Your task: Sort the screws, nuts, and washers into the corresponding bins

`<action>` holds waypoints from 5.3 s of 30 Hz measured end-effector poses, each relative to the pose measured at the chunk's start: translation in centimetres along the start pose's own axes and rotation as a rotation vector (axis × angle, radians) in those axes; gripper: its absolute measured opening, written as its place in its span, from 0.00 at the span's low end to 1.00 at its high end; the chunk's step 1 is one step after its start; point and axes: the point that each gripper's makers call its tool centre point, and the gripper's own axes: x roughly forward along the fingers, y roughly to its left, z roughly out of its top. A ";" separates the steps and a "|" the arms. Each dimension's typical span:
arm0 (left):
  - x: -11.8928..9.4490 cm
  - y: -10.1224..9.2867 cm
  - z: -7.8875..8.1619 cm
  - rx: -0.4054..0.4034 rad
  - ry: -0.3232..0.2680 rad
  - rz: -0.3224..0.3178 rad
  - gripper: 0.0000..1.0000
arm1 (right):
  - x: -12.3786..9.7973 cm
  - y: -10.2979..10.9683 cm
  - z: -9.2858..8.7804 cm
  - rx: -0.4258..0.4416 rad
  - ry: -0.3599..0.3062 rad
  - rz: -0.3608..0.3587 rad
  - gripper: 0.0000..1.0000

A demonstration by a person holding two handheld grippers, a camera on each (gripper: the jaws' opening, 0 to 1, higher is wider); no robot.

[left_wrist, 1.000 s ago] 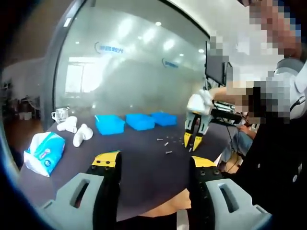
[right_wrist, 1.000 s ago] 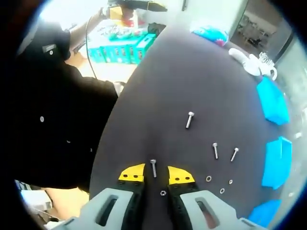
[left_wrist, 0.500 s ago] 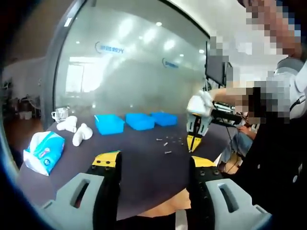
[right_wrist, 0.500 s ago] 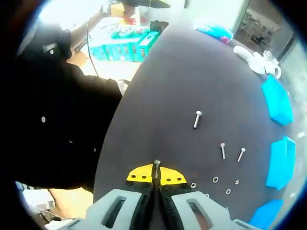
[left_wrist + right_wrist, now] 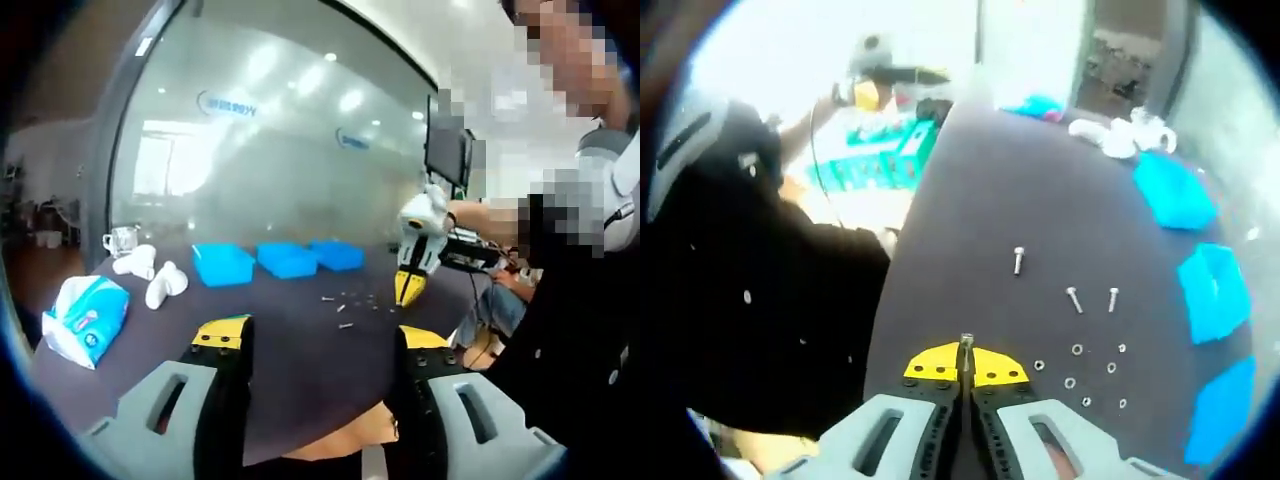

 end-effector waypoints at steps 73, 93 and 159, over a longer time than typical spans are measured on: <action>0.6 0.9 1.1 0.013 -0.038 0.077 0.54 | -19.8 -30.4 -4.4 0.566 -0.634 -1.359 0.00; 0.8 0.6 1.1 0.015 -0.026 0.076 0.54 | -18.7 -30.9 -5.4 0.569 -0.595 -1.327 0.22; 2.4 -3.0 1.3 0.055 -0.025 -0.024 0.54 | -8.3 -2.1 -2.4 0.264 -0.711 -0.626 0.29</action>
